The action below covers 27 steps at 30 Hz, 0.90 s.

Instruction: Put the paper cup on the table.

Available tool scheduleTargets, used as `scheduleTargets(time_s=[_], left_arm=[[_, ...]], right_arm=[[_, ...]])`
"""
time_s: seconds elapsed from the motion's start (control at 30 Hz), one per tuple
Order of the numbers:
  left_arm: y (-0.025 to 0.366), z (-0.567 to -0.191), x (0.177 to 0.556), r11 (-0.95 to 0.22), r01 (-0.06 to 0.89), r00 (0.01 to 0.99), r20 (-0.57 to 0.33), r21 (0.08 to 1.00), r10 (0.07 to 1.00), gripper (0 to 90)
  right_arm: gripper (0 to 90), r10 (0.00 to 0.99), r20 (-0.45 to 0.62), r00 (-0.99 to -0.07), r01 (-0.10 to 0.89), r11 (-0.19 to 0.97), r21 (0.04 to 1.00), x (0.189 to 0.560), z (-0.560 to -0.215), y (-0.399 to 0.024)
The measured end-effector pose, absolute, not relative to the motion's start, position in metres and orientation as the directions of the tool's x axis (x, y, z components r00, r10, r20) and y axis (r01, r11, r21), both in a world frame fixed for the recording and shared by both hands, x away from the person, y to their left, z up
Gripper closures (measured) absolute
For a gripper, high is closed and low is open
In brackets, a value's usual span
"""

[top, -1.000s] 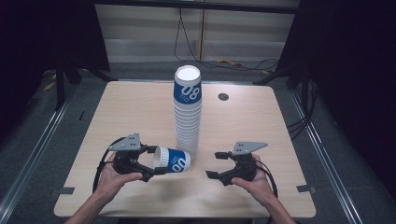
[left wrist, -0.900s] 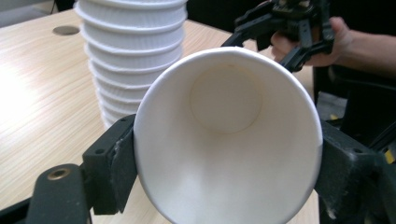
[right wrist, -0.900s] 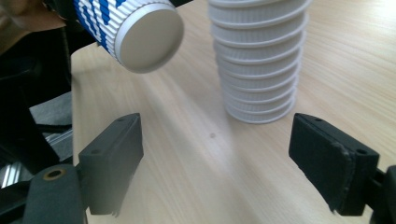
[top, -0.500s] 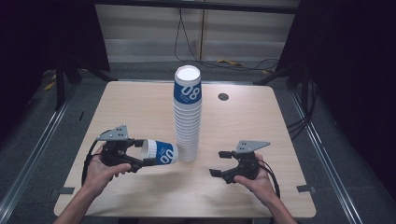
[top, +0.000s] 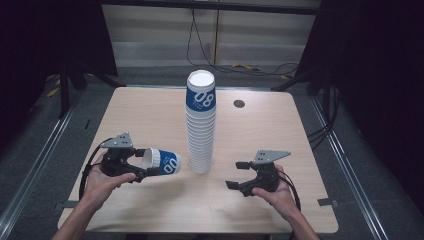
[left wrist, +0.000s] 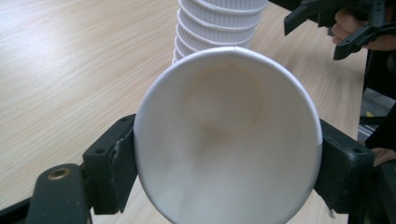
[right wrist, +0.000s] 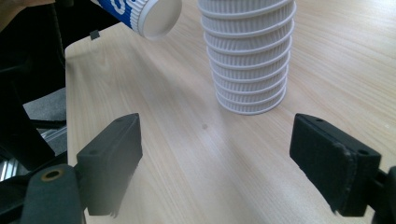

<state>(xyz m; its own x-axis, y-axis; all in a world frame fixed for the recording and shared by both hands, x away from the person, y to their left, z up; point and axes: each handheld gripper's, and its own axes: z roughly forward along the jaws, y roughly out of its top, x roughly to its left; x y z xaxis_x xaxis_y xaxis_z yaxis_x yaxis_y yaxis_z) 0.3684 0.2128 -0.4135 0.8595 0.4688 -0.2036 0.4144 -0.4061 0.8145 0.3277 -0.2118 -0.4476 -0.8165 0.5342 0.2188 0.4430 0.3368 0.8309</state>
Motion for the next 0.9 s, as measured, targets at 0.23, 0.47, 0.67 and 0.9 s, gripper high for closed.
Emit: scheduleTargets(time_s=[0.23,0.47,0.67,0.9], left_arm=[[0.224,-0.407,0.37,-0.439,0.432,0.833,-0.162,0.788,0.53,20.1],[0.23,-0.397,0.38,-0.482,0.45,0.81,-0.116,0.752,0.575,19.4],[0.23,-0.394,0.385,-0.515,0.445,0.804,-0.073,0.733,0.59,18.9],[0.227,-0.392,0.398,-0.559,0.47,0.801,-0.066,0.683,0.594,18.7]], right_arm=[[16.9,0.53,0.214,-0.821,0.438,0.343,0.831,0.327,-0.446,-0.211],[18.7,0.537,0.208,-0.818,0.44,0.349,0.828,0.329,-0.448,-0.211],[19.1,0.545,0.212,-0.811,0.441,0.332,0.834,0.329,-0.446,-0.213],[19.2,0.544,0.213,-0.812,0.442,0.336,0.832,0.329,-0.447,-0.212]])
